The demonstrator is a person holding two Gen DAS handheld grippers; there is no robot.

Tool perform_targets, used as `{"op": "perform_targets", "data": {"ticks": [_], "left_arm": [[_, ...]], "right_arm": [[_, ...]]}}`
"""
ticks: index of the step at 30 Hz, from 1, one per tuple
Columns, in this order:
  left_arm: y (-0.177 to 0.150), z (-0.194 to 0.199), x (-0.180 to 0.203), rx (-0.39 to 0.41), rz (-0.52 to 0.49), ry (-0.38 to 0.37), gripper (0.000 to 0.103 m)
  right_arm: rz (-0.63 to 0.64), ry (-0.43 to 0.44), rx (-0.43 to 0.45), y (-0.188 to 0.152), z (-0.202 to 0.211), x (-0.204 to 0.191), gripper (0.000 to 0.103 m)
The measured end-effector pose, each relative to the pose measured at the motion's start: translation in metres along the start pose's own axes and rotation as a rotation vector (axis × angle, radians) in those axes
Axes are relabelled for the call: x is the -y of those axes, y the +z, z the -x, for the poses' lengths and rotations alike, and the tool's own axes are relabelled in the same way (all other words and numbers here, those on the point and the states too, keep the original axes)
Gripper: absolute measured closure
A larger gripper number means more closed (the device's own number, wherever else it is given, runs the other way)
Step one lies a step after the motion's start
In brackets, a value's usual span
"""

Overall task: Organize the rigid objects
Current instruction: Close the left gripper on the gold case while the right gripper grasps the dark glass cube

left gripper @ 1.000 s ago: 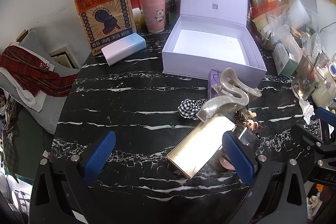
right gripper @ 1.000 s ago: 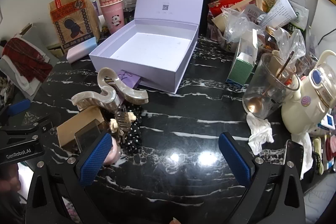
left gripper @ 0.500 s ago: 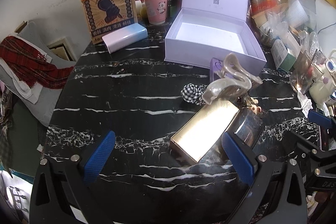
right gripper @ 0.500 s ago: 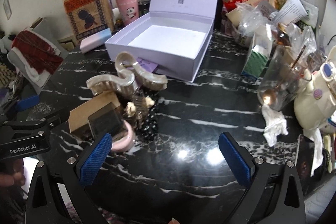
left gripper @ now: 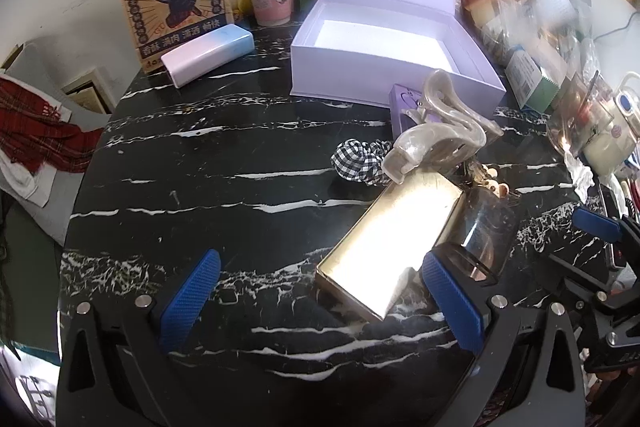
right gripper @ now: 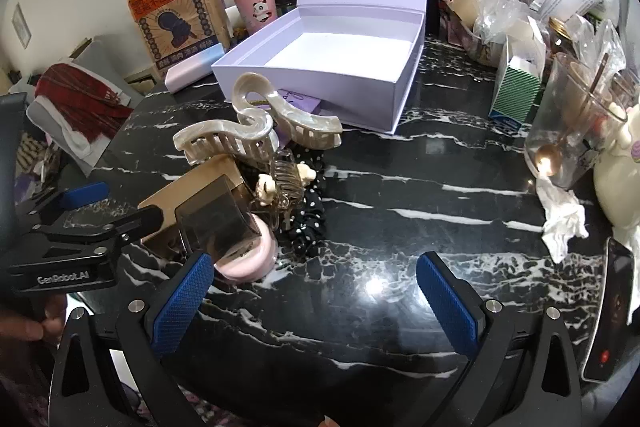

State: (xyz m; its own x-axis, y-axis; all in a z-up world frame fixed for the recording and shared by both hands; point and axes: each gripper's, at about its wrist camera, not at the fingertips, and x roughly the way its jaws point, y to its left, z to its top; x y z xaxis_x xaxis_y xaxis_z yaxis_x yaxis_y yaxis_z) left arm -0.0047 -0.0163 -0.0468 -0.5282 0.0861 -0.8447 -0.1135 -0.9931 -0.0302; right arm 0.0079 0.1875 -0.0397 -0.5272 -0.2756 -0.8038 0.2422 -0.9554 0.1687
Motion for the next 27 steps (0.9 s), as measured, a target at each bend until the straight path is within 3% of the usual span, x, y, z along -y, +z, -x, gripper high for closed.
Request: {"op": "perform_targets", "data": {"ticks": [15,19,27], "left_arm": [[0.006,-0.01,0.003,-0.001,-0.07,-0.073,0.011],[0.007,-0.01,0.0,-0.002,-0.058,-0.119,0.023],[0.01,-0.008,-0.005,0.002,-0.091,-0.097,0.024]], "right_arm": [[0.026,0.042,-0.005,0.005,-0.01,-0.002,0.0],[0.053,0.091,-0.008,0.006,-0.014,-0.008,0.002],[0.104,0.197,-0.007,0.008,-0.019,-0.024,0.013]]}}
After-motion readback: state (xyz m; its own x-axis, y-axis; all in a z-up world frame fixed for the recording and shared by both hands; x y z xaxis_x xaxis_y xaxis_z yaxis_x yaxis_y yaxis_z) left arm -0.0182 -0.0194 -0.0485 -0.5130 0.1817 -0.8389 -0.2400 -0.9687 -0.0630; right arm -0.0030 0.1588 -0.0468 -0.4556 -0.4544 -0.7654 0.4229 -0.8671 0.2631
